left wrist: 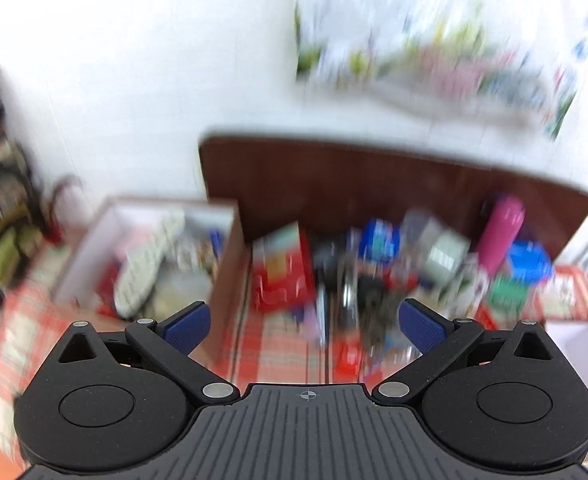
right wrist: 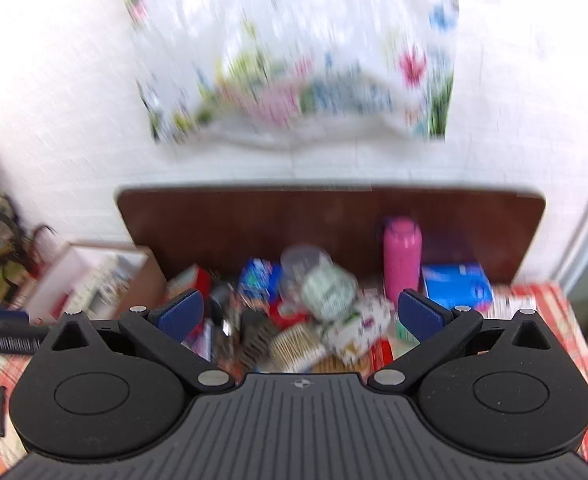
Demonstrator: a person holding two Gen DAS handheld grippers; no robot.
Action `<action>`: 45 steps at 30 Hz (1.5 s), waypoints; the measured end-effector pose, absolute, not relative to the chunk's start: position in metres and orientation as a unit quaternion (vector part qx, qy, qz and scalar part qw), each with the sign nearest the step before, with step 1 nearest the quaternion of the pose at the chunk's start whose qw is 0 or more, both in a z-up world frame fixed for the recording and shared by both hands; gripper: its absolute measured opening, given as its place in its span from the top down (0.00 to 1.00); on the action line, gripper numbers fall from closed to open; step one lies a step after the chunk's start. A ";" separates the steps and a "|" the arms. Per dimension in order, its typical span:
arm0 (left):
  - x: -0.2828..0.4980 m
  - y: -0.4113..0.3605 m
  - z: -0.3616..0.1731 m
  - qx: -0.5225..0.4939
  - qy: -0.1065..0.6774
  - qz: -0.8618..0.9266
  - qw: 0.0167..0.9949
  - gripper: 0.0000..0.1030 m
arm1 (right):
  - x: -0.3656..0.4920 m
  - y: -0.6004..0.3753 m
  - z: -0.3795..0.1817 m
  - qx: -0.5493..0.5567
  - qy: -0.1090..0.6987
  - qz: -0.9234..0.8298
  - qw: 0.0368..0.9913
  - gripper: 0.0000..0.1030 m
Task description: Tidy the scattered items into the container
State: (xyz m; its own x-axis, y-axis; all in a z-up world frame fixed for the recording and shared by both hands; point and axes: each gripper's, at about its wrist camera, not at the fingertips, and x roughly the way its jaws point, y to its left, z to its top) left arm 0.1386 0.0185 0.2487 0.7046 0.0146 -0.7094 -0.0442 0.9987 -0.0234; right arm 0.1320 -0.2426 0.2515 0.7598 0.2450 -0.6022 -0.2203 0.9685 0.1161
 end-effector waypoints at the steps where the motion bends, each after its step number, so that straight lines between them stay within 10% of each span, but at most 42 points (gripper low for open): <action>1: 0.139 0.013 0.254 -0.015 0.372 0.017 0.928 0.00 | 0.130 -0.245 0.253 0.014 0.323 0.137 0.936 0.00; 12: 0.157 -0.027 0.170 0.052 0.463 0.032 0.884 0.00 | 0.129 -0.240 0.180 -0.020 0.401 0.176 0.899 0.00; 45: 0.173 0.004 0.132 0.051 0.499 0.000 0.865 0.00 | 0.156 -0.189 0.132 -0.027 0.449 0.136 0.883 0.00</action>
State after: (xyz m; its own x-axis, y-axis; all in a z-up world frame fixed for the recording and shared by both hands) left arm 0.1731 0.0040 0.1324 0.5015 0.0506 -0.8637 0.0510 0.9948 0.0879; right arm 0.1563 -0.1891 0.1322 0.5598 0.2153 -0.8001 -0.2647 0.9615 0.0736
